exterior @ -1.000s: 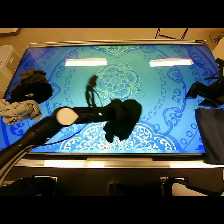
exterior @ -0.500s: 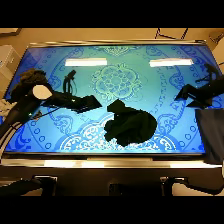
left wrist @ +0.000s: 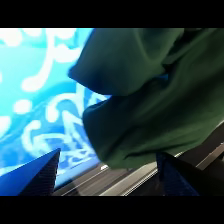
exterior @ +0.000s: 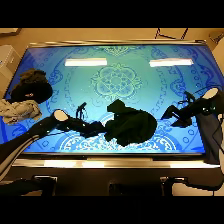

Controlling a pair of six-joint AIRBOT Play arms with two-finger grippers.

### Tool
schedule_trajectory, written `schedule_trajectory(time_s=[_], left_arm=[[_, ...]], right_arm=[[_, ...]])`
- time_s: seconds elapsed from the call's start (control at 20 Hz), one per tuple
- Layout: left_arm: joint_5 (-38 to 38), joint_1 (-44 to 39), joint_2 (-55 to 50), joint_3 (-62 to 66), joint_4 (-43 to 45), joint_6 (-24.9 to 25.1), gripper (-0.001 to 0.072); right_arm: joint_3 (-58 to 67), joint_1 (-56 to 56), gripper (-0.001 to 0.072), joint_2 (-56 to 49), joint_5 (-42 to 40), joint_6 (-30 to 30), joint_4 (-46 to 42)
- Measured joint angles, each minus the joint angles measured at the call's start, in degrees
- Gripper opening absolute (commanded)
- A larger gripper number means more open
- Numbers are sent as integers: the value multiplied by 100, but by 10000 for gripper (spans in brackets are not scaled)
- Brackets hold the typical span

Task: Fold the clothes and pants, and hang the long-sleeved shirts on hangers.

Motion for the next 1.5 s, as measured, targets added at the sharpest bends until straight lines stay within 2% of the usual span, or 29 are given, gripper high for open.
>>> schedule_trajectory(time_s=[0.15,0.2,0.25,0.35,0.4,0.45,0.6,0.7,0.75,0.8,0.95,1.1,1.25,1.5], left_arm=[[474,-435,-256,-122,-680,254,705],[584,-553,-326,-144,-916,361,626],[719,-654,-378,-160,-1102,433,431],[968,-811,-439,-179,-1329,494,121],[1056,-863,-457,-184,-1412,503,44],[1150,-898,-466,-188,-1464,516,24],[1285,-935,-439,-195,-1569,625,23],[1346,-927,-374,-195,-1602,734,23],[1364,-925,-334,-195,-1611,778,23],[1368,-925,-289,-195,-1615,835,22],[1368,-848,-2,-140,-1565,1115,22],[1366,-507,614,216,-1193,1285,22],[1464,85,1541,992,-850,1370,22],[2122,765,3064,2293,-660,1414,22]], right_arm=[[-103,0,694,-35,-90,-44,63],[-125,0,694,-39,-103,-50,68],[-155,0,694,-48,-144,-68,76],[-256,0,693,-87,-256,-87,153],[-319,0,693,-131,-315,-94,236],[-382,0,693,-192,-391,-155,363],[-503,26,688,-404,-651,-293,798],[-538,155,628,-544,-866,-341,1032],[-549,269,386,-608,-964,-345,1132],[-555,389,61,-658,-1102,-361,1174],[-426,632,44,-719,-1322,-411,1246],[221,605,44,-481,-1257,-518,1056],[1436,457,45,197,-1252,-645,765],[3185,376,45,1794,-1620,-584,557]])
